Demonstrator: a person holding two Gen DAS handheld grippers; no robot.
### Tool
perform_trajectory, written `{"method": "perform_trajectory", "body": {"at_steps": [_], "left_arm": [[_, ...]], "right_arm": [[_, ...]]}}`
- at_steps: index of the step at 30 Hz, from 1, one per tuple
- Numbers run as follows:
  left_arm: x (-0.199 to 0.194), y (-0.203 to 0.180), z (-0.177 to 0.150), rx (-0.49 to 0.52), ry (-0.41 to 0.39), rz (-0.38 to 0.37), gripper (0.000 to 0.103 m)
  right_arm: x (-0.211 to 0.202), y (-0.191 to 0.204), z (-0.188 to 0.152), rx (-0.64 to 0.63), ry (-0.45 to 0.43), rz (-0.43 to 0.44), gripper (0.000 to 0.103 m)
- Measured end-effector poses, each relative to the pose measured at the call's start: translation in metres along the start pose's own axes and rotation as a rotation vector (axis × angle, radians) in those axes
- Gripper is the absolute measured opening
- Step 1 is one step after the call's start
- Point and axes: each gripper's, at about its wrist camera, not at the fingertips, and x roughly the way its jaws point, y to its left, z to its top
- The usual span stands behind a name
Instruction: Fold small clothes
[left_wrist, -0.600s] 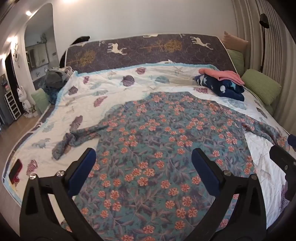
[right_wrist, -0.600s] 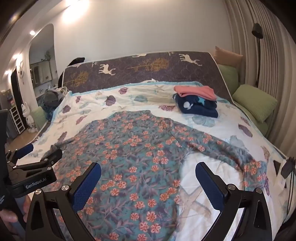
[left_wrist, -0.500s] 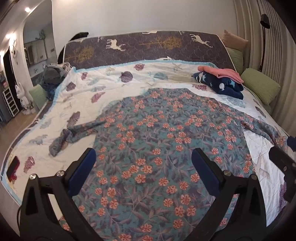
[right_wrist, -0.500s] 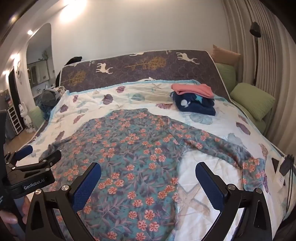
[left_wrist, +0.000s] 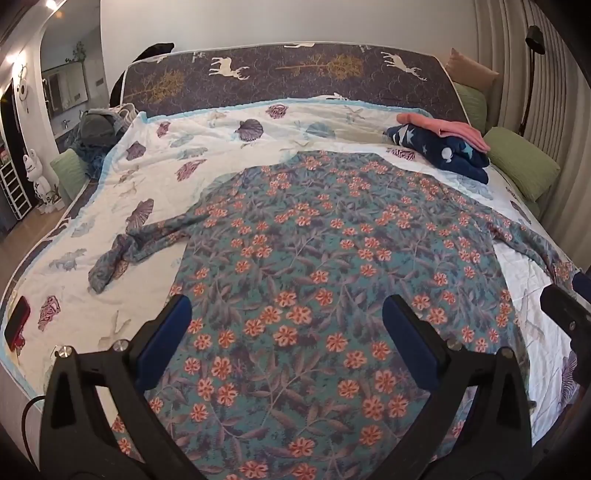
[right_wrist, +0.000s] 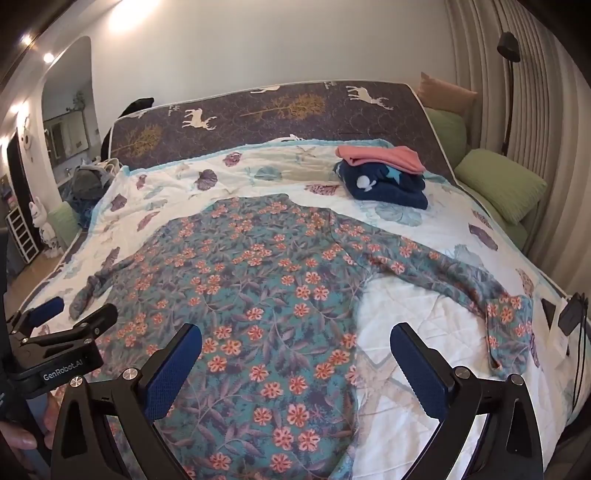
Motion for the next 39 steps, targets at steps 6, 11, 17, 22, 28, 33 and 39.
{"method": "perform_trajectory", "body": {"at_steps": [6, 11, 17, 22, 28, 33, 39], "left_arm": [[-0.002, -0.002, -0.002, 0.015, -0.007, -0.007, 0.103], [-0.003, 0.0, -0.004, 0.014, -0.006, -0.018, 0.103], [0.0, 0.002, -0.007, -0.004, 0.009, -0.024, 0.103], [0.0, 0.002, -0.008, -0.004, 0.009, -0.024, 0.103], [0.0, 0.003, -0.009, -0.004, 0.008, -0.029, 0.103], [0.0, 0.006, -0.009, -0.022, 0.001, -0.056, 0.103], [0.002, 0.007, -0.01, -0.024, 0.007, -0.058, 0.103]], "right_arm": [[0.001, 0.003, -0.002, 0.001, 0.011, 0.0, 0.103], [-0.001, 0.005, -0.002, -0.001, 0.005, 0.006, 0.103], [0.0, 0.004, -0.003, 0.018, 0.017, 0.009, 0.103], [-0.002, 0.008, -0.007, 0.001, 0.017, 0.018, 0.103], [0.0, 0.011, -0.009, -0.003, 0.022, 0.028, 0.103], [0.002, 0.011, -0.01, 0.003, 0.028, 0.035, 0.103], [0.005, 0.012, -0.011, 0.007, 0.037, 0.045, 0.103]]}}
